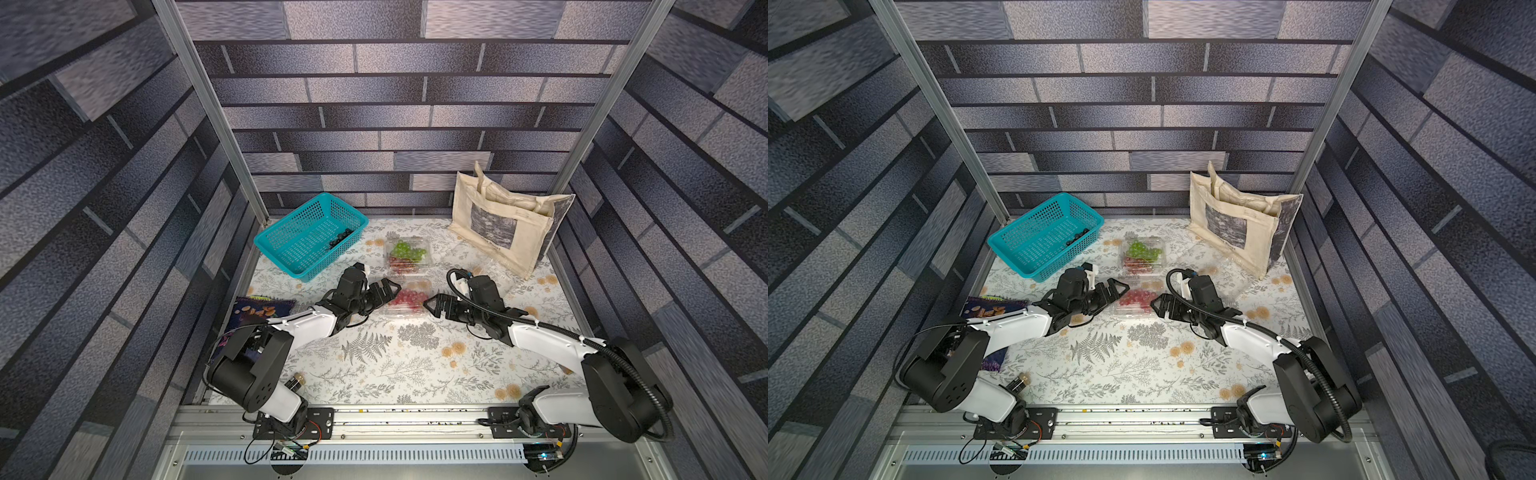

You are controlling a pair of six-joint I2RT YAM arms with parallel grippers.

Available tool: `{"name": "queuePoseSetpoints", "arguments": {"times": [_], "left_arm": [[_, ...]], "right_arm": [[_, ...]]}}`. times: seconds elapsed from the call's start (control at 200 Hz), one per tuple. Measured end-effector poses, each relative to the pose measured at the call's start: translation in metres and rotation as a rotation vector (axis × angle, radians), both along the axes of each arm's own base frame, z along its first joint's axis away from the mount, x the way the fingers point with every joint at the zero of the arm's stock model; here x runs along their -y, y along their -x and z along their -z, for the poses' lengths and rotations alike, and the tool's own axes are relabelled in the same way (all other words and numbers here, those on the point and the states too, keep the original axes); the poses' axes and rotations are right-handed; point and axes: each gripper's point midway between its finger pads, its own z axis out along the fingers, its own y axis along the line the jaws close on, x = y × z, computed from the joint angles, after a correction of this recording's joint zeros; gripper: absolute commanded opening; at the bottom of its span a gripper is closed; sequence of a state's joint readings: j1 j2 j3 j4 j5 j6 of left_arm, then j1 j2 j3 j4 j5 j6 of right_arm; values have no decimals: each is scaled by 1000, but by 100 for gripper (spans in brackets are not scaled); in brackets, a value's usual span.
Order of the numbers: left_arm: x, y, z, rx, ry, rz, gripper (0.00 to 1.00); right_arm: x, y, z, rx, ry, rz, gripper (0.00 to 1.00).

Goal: Pack grapes into containers
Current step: Adjust the packing box at the center of the board, then close the packing box at the center of the board.

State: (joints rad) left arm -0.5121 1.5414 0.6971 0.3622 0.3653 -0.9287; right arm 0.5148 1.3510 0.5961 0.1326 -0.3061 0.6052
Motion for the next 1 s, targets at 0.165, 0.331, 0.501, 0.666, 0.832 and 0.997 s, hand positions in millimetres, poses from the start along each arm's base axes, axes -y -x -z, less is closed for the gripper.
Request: {"name": "queuePoseSetpoints", "arguments": {"times": [0.165, 0.331, 0.501, 0.666, 0.832, 0.997], "left_arm": [[21, -6, -7, 21, 15, 33, 100], [12, -12, -6, 19, 19, 7, 100], [-28, -8, 0, 1, 8, -71, 100], [-31, 14, 15, -22, 16, -54, 96], [-24, 35, 30, -36, 31, -21, 79], [-19, 37, 24, 5, 61, -14, 55]], "right_arm": [[4, -4, 0, 1, 19, 14, 100], [9, -11, -1, 0, 43, 33, 100], [9, -19, 0, 3, 80, 32, 100], [7, -25, 6, -10, 110, 23, 100], [4, -34, 5, -7, 122, 22, 100], [2, -42, 3, 3, 131, 25, 100]]}}
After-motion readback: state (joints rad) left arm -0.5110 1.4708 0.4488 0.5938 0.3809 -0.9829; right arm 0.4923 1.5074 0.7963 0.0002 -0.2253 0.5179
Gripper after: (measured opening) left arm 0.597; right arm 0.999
